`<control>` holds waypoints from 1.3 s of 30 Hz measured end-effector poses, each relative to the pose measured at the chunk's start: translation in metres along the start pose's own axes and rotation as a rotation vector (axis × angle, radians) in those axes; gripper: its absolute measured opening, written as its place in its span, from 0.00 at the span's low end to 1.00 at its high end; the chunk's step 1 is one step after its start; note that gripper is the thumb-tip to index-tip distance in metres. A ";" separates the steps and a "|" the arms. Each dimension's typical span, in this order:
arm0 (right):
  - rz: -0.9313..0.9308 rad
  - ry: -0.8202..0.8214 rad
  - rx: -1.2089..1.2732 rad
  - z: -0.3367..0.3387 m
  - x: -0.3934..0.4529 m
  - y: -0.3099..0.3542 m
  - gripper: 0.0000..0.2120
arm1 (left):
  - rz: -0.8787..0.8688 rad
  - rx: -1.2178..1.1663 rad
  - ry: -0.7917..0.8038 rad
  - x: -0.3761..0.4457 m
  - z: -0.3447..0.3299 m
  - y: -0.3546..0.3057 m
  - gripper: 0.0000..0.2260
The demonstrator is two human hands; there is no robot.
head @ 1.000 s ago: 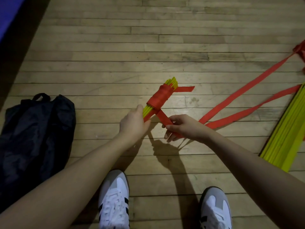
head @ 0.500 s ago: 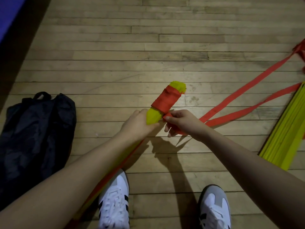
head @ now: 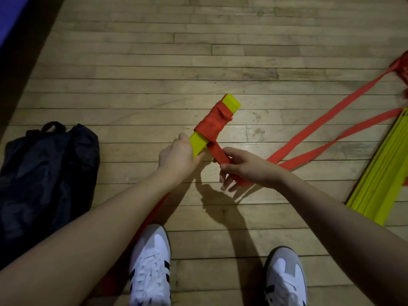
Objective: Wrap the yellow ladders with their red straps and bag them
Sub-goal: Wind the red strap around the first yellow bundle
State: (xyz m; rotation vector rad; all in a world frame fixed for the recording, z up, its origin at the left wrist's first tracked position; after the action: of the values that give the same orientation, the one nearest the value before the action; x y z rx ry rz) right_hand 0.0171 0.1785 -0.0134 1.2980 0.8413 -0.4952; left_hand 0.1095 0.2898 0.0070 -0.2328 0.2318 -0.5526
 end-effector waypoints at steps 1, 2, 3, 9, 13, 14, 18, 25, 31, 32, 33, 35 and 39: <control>-0.006 0.020 0.019 -0.001 0.000 -0.001 0.06 | 0.020 0.001 0.007 0.003 0.001 0.003 0.26; -0.006 0.036 0.045 -0.002 -0.001 -0.002 0.06 | 0.030 0.002 0.022 0.004 0.001 0.005 0.27; 0.001 0.047 0.075 -0.002 -0.001 -0.001 0.07 | 0.029 0.001 0.046 0.005 -0.001 0.005 0.27; 0.031 0.046 0.199 -0.002 0.001 -0.001 0.04 | -0.181 -0.025 0.123 -0.001 -0.012 -0.014 0.19; 0.031 0.038 0.195 0.001 0.000 -0.004 0.06 | -0.187 -0.204 0.045 -0.011 -0.010 -0.019 0.16; 0.035 0.030 0.153 0.002 0.000 -0.004 0.08 | -0.186 -0.196 0.045 -0.013 -0.012 -0.019 0.17; 0.025 0.010 0.036 0.002 -0.001 -0.008 0.12 | -0.102 -0.224 0.057 -0.012 -0.016 -0.006 0.16; 0.033 -0.020 0.121 0.007 0.003 -0.009 0.09 | -0.202 -0.312 0.181 -0.010 -0.023 -0.018 0.20; 0.003 -0.049 0.103 0.016 0.002 -0.025 0.05 | -0.127 -0.065 0.062 -0.005 -0.009 -0.014 0.24; -0.006 -0.058 0.061 0.016 0.001 -0.027 0.06 | -0.127 -0.028 0.050 -0.005 -0.008 -0.014 0.21; -0.014 -0.057 0.038 0.016 0.000 -0.029 0.07 | -0.128 -0.013 0.037 -0.005 -0.006 -0.014 0.19; -0.024 -0.020 0.056 0.012 -0.002 -0.029 0.08 | -0.142 0.007 0.013 -0.006 -0.005 -0.014 0.19; -0.022 0.065 0.055 0.000 -0.002 -0.021 0.08 | -0.099 -0.136 0.031 -0.009 -0.013 -0.011 0.18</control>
State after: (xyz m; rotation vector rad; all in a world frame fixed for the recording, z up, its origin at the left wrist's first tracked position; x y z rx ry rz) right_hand 0.0002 0.1737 -0.0246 1.3626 0.9022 -0.4981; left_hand 0.0936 0.2836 -0.0010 -0.3697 0.2895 -0.6392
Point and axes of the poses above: each hand's wrist, its own x-axis towards the middle knuckle, its own z-axis out of the back of the hand, y = z × x, the point moved 10 cm from there along x, towards the middle knuckle, and after that the axes turned 13 degrees about -z, right-handed, at the moved point
